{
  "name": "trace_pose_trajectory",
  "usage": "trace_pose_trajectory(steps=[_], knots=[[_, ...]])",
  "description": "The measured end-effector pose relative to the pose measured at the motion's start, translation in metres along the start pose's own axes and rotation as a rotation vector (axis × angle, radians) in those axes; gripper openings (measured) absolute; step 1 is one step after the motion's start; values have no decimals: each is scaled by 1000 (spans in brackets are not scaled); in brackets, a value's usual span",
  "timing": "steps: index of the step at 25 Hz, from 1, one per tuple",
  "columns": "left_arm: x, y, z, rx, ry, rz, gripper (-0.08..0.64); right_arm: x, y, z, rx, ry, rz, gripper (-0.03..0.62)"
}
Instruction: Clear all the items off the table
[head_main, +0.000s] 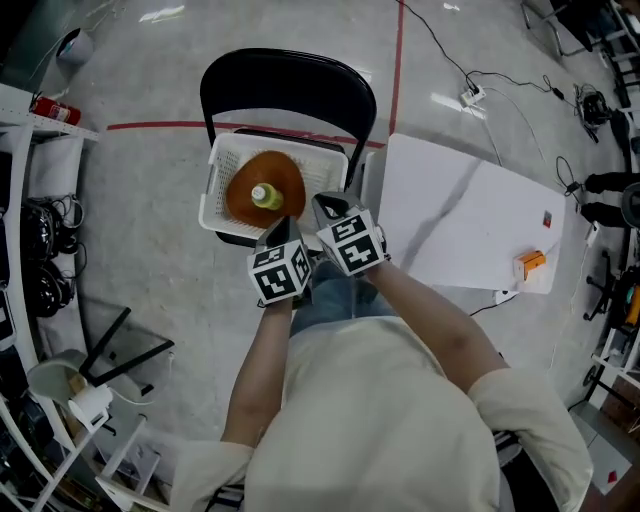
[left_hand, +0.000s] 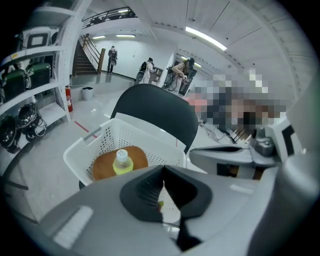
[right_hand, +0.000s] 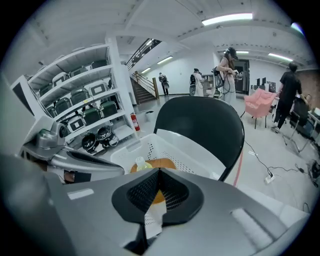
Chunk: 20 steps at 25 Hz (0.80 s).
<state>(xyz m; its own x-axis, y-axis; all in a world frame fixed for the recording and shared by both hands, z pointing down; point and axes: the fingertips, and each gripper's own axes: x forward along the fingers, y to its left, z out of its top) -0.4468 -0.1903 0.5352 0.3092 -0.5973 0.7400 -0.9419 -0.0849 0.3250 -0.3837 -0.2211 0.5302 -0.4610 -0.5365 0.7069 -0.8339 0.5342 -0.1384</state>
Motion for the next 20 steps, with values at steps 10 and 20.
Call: trace_pose_trajectory(steps=[10,20], knots=[[-3,-40,13,106,27,-93,9,-48,-18,3,77,-37,-47,-2],[-3,-102,21,234,35,-194,9,-93,-49,-10,166,-88,-104,-2]])
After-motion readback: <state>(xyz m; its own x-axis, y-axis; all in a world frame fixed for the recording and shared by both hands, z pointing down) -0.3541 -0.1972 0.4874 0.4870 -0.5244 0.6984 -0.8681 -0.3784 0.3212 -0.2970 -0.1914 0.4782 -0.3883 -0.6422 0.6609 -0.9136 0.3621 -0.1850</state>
